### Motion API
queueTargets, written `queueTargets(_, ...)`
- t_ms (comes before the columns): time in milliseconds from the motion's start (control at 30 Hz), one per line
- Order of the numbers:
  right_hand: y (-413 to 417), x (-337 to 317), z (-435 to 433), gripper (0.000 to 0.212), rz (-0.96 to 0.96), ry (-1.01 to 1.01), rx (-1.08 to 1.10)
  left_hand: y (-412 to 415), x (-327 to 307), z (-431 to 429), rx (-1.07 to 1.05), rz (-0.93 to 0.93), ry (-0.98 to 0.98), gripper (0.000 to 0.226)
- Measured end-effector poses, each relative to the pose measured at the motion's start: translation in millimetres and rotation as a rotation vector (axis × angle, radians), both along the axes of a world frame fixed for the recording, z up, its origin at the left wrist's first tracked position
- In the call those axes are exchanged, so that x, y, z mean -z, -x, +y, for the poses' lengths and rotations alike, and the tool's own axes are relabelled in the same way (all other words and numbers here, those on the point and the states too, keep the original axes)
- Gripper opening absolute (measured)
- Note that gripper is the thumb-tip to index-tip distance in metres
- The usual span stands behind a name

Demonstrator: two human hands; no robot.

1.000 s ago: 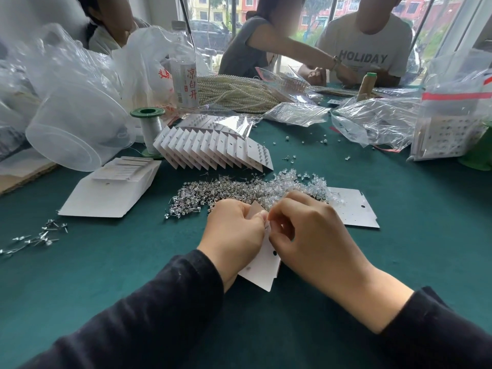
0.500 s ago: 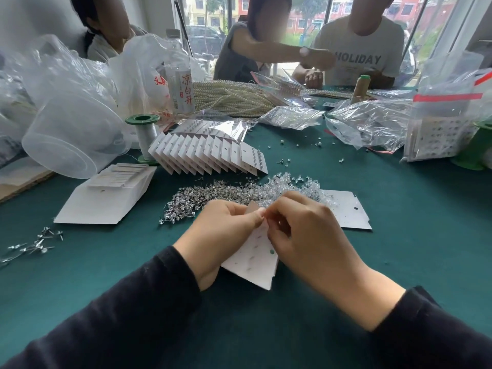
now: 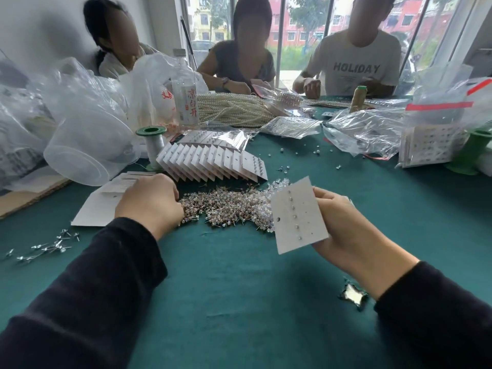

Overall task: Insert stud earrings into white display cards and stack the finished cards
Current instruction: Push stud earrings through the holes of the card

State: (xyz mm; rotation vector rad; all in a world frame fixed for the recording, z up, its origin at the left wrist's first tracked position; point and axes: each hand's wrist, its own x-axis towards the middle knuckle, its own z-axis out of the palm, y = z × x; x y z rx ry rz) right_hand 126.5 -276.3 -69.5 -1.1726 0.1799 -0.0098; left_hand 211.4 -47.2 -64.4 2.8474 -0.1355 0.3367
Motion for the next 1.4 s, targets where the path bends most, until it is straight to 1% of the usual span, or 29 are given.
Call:
queueTargets(67, -0.3, -0.3, -0.2, 0.016, 0.062, -0.094, -0.065, -2.1, 0.3, 3.1, 0.0, 0.079, 0.005, 0.008)
queueTargets(133, -0.2, -1.3, -0.3, 0.017, 0.076, -0.214, -0.106, -3.5, 0.9, 3.3, 0.028, 0.114, 0.018, 0.011)
queueTargets(167, 0.1, -1.2, -1.4, 0.022, 0.066, -0.272, -0.123, -2.9, 0.9, 2.7, 0.039, 0.119, 0.026, 0.011)
queueTargets(233, 0.4, -1.0, -3.6, 0.039, 0.052, -0.372, -0.151, -2.0, 0.5, 1.2, 0.054, 0.107, 0.04, 0.008)
queueTargets(300, 0.8, 0.3, -5.1, 0.05, 0.049, -0.414, -0.174, -1.1, 0.1, -0.4, 0.058, 0.084, 0.027, 0.005)
queueTargets(333, 0.6, 0.3, -5.3, 0.049, 0.056, -0.411, -0.184, -0.6, -0.3, -0.9, 0.06, 0.079, 0.017, 0.004)
queueTargets(400, -0.6, -0.2, -5.8, 0.036, 0.091, -0.397, -0.182, 0.3, -1.3, -1.1, 0.063, 0.082, 0.004, 0.007)
queueTargets(433, -1.5, -0.2, -6.4, 0.038, 0.106, -0.421, -0.174, 0.5, -1.7, -1.1, 0.064, 0.085, 0.003, 0.008)
queueTargets(500, -2.7, 1.5, -9.7, 0.063, 0.113, -0.466, -0.168, 0.5, -2.1, -1.0, 0.066, 0.085, 0.015, 0.01)
queueTargets(533, -2.5, 1.0, -9.9, 0.067, 0.111, -0.456, -0.175, 0.6, -2.1, -0.9, 0.066, 0.083, 0.023, 0.012)
queueTargets(567, -1.3, -0.4, -9.0, 0.064, 0.106, -0.429, -0.193, 1.1, -2.1, -0.7, 0.065, 0.083, 0.03, 0.015)
queueTargets(700, -0.1, 2.0, -6.3, 0.02, 0.076, -0.251, -0.177, 2.4, -2.1, -0.2, 0.081, 0.093, 0.017, 0.022)
queueTargets(733, -0.8, 3.2, -7.1, 0.017, 0.077, -0.214, -0.161, 2.4, -1.8, -0.3, 0.088, 0.095, 0.017, 0.021)
queueTargets(867, -2.7, 6.4, -9.9, 0.023, 0.089, -0.068, -0.076, 2.1, -0.5, -1.4, 0.094, 0.085, 0.027, 0.017)
queueTargets(933, -3.9, 7.3, -9.5, 0.024, 0.083, -0.051, -0.027, 2.3, -0.6, -2.8, 0.094, 0.103, 0.027, 0.015)
queueTargets(1033, -5.8, 8.1, -8.3, 0.016, 0.063, -0.074, 0.033, 2.1, -2.6, -3.9, 0.083, 0.107, 0.047, 0.011)
queueTargets(1100, -6.4, 8.3, -7.8, 0.015, 0.058, -0.047, 0.035, 2.3, -4.9, -2.6, 0.071, 0.06, 0.068, 0.012)
queueTargets(1167, -6.8, 10.2, -7.3, 0.015, 0.06, 0.009, 0.024, 3.6, -7.3, -1.3, 0.081, -0.031, 0.084, 0.014)
queueTargets(1267, -5.8, 11.2, -5.3, 0.012, 0.093, 0.069, -0.004, 10.6, -13.0, -6.6, 0.176, -0.142, 0.203, 0.008)
queueTargets(1333, -4.7, 10.0, -4.5, 0.018, 0.114, 0.058, -0.014, 18.1, -16.3, -15.1, 0.275, -0.12, 0.378, 0.005)
queueTargets(1400, -4.9, 9.0, -4.8, 0.031, 0.12, 0.016, -0.007, 26.5, -18.8, -24.7, 0.393, -0.053, 0.573, 0.007)
